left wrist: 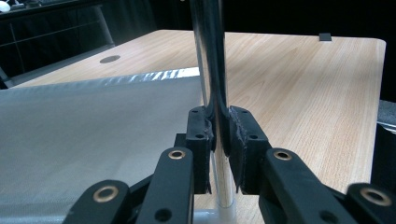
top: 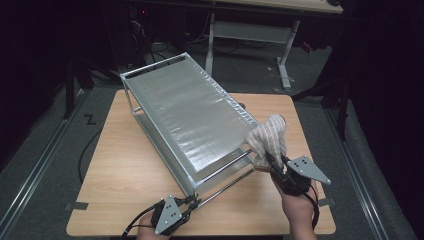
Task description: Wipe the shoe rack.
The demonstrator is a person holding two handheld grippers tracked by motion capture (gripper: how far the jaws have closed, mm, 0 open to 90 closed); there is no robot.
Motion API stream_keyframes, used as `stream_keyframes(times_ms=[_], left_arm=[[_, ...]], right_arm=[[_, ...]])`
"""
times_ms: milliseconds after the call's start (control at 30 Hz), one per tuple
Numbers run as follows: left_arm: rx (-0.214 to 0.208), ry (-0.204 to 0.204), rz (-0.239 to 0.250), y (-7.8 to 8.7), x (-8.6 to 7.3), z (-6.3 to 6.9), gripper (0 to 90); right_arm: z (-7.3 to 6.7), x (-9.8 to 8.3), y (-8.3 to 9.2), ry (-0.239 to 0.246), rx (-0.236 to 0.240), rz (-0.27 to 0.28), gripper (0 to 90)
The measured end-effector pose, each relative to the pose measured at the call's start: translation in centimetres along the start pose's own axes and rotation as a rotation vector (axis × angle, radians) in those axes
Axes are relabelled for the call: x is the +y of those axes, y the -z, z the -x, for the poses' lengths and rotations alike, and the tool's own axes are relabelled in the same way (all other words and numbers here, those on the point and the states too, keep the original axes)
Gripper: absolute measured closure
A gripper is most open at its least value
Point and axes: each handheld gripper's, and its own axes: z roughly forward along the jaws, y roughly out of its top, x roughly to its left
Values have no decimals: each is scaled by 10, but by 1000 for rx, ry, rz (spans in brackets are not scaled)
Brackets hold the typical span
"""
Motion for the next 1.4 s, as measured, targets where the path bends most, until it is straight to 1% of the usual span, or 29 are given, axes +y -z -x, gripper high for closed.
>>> stream_keyframes(times_ms=[167, 267, 433, 500, 567, 667, 800, 867, 967, 1067, 1200, 1333, 1400], left_arm=[[-17, -4, 4, -2, 0, -1, 787], [-30, -9, 4, -6, 2, -1, 787], [-45, -1, 8, -16, 5, 0, 789], [-53, 4, 7, -20, 6, 0, 791], [-59, 7, 7, -24, 8, 0, 792], [-62, 8, 8, -28, 9, 2, 792], [-64, 7, 8, -30, 10, 2, 792], [-61, 6, 6, -29, 10, 2, 792], [-54, 8, 5, -25, 9, 3, 791], [-43, 3, 0, -18, 7, 3, 790], [-27, 7, 0, -11, 4, 2, 790], [-19, 11, -3, -5, 2, 0, 790], [-17, 10, -3, -3, 1, -1, 790]], right_arm=[[-3, 3, 15, 12, -15, 26, 714], [-7, 2, 28, 19, -22, 29, 713], [-12, -6, 44, 29, -43, 9, 714], [-11, -12, 48, 24, -53, -10, 713], [-10, -17, 49, 16, -53, -30, 714], [-8, -30, 46, 0, -39, -83, 715], [-10, -46, 35, -10, -10, -153, 715], [-11, -49, 30, -16, 3, -170, 714], [-11, -49, 23, -21, 15, -174, 714], [-10, -45, 16, -23, 22, -159, 713], [-8, -39, 6, -35, 20, -146, 712], [-5, -34, -4, -46, 13, -136, 712], [-5, -32, -8, -44, 17, -126, 712]])
